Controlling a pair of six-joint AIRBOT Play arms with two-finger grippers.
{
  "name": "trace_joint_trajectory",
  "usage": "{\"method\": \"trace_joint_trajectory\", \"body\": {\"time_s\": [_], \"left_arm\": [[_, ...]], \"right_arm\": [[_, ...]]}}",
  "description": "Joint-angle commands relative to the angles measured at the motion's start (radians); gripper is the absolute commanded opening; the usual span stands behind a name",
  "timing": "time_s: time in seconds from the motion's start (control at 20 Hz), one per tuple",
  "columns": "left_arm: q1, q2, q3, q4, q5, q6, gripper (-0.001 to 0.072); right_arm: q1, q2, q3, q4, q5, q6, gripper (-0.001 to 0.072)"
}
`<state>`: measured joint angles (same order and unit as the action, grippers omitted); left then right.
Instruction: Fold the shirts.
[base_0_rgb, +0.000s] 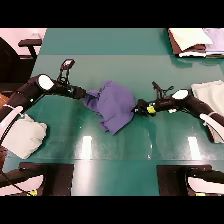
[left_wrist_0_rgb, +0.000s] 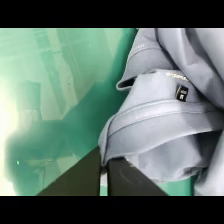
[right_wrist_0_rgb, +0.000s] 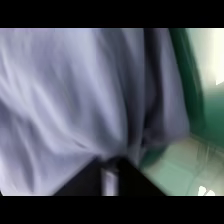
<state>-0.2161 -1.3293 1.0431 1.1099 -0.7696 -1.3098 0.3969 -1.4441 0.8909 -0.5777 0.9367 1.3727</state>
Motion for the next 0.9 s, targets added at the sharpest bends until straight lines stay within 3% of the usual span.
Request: {"method": "trace_joint_trajectory", "body": {"time_s": [0.0, 0.15, 0.35, 0.85], "left_arm": [[0.001, 0.001, 0.0, 0.016, 0.005, -0.003, 0.0028], [0.051, 0.005, 0.064, 0.028, -0.018, -0.068, 0.0028], [0.143, 0.103, 0.231, 0.056, -0.027, -0.07, 0.0028], [0.158, 0.511, 0.669, 0.061, -0.062, -0.012, 0.0028]], "right_arm": [[0.0, -0.054, 0.076, 0.017, -0.031, -0.037, 0.0019], [-0.093, 0.033, 0.187, -0.148, 0.03, -0.011, 0.0018], [-0.241, 0.24, 0.377, -0.397, 0.166, 0.044, 0.0018], [-0.323, 0.581, 0.785, -0.527, 0.311, 0.055, 0.0018]]}}
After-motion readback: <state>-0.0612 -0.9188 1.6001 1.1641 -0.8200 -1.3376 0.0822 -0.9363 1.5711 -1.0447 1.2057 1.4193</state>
